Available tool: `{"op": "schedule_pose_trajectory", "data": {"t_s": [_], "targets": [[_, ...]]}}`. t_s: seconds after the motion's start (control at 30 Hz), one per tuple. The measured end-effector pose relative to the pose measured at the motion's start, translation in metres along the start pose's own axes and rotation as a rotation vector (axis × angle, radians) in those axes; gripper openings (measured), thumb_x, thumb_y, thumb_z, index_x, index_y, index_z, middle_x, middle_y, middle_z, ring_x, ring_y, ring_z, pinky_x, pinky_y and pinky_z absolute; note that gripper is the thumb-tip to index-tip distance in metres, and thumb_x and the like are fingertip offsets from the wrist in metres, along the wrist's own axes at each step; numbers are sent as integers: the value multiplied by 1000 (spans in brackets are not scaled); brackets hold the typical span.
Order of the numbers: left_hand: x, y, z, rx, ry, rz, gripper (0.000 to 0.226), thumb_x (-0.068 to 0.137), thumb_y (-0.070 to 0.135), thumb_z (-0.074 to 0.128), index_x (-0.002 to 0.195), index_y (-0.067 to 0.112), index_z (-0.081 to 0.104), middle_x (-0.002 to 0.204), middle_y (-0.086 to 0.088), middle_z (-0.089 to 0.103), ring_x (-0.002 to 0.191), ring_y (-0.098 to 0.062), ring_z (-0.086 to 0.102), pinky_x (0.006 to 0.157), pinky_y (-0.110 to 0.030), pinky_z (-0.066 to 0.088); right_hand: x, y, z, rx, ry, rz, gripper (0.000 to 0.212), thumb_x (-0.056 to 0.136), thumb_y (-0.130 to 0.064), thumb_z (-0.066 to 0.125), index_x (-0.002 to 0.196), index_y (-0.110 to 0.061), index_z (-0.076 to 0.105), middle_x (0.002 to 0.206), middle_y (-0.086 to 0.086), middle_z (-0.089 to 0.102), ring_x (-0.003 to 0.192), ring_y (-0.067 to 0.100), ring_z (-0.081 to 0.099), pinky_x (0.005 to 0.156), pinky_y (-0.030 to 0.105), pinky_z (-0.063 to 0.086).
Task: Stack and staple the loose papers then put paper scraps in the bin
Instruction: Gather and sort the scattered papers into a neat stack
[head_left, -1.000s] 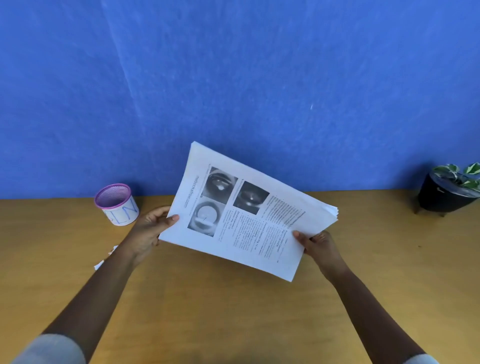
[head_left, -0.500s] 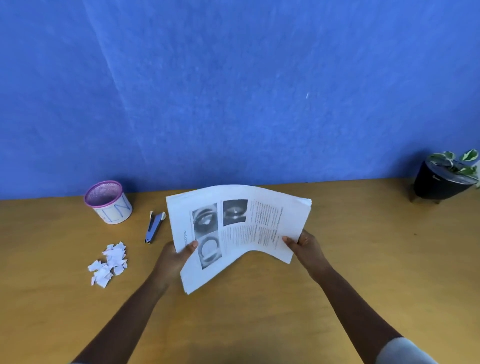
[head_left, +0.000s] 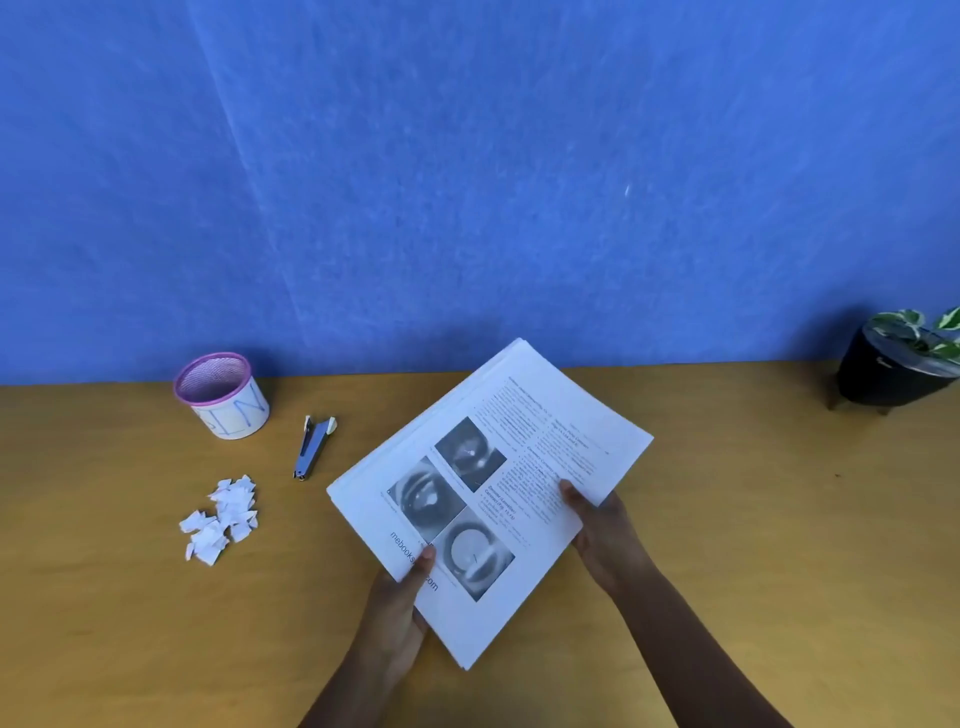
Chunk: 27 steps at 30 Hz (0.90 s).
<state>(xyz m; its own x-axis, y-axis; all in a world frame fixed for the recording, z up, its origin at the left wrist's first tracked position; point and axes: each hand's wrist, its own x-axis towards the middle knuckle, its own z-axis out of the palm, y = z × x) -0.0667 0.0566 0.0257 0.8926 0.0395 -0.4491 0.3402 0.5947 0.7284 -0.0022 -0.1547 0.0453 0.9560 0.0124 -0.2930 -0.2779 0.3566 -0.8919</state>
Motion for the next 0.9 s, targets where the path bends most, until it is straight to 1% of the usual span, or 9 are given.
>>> {"op": "schedule_pose_trajectory", "data": {"t_s": [0.13, 0.23, 0.27, 0.33, 0.4, 0.5, 0.63, 0.77, 0.9], "targets": [[5, 15, -15, -15, -21, 16, 26, 81, 4, 54, 102, 16, 61, 91, 1, 74, 84, -13, 70, 70, -29, 59, 1, -25, 4, -131, 27, -44, 22, 89, -10, 58, 110, -14, 62, 110, 5, 70, 102, 24, 67, 77, 37, 58], [16, 46, -23, 51, -32, 62, 19, 83, 1, 56, 99, 11, 61, 79, 2, 75, 71, -8, 70, 55, -21, 57, 1, -44, -1, -211, 11, -58, 19, 88, -12, 60, 106, -17, 64, 108, 3, 71, 102, 23, 68, 77, 37, 58], [19, 59, -23, 82, -62, 73, 24, 75, 7, 68, 98, 10, 62, 78, 2, 75, 70, -8, 70, 53, -20, 56, 1, -50, -3, -241, 8, -66, 20, 88, -13, 61, 107, -17, 64, 109, 3, 71, 102, 24, 68, 80, 40, 57], [27, 86, -26, 189, -165, 85, 63, 47, 32, 88, 104, 16, 65, 90, 0, 75, 78, -11, 71, 57, -21, 57, 3, -61, -4, -292, 14, -84, 22, 87, -16, 63, 109, -17, 64, 111, 5, 71, 103, 25, 67, 86, 46, 55], [34, 109, -23, 333, -272, 100, 81, 41, 50, 87, 113, 25, 61, 103, -1, 73, 89, -15, 69, 66, -23, 58, 3, -73, -1, -340, 10, -105, 20, 86, -16, 64, 106, -17, 65, 109, 5, 71, 102, 24, 68, 85, 44, 56], [38, 131, 1, 523, -356, 147, 82, 41, 59, 83, 113, 25, 61, 105, 3, 72, 91, -13, 68, 67, -22, 56, -1, -89, 12, -389, -79, -139, 21, 86, -14, 63, 107, -14, 65, 107, 3, 72, 97, 20, 70, 75, 29, 58], [36, 143, 44, 554, -340, 302, 72, 36, 64, 80, 96, 26, 66, 92, 21, 72, 93, 0, 66, 72, -10, 51, -5, -96, 32, -445, -204, -134, 23, 85, -11, 63, 108, -9, 67, 106, 4, 73, 94, 19, 71, 82, 32, 58], [36, 137, 57, 502, -283, 354, 25, 69, 33, 73, 92, 28, 64, 79, 25, 71, 86, 2, 67, 85, -15, 51, -6, -100, 41, -391, -213, -162, 27, 79, -13, 68, 106, -12, 68, 105, 4, 73, 94, 19, 71, 81, 33, 58], [33, 123, 49, 459, -240, 416, 53, 48, 57, 79, 92, 31, 66, 87, 25, 72, 90, 4, 66, 73, -8, 51, -6, -99, 46, -312, -194, -170, 33, 69, -20, 72, 101, -12, 70, 104, 8, 74, 96, 27, 70, 84, 40, 56]]}}
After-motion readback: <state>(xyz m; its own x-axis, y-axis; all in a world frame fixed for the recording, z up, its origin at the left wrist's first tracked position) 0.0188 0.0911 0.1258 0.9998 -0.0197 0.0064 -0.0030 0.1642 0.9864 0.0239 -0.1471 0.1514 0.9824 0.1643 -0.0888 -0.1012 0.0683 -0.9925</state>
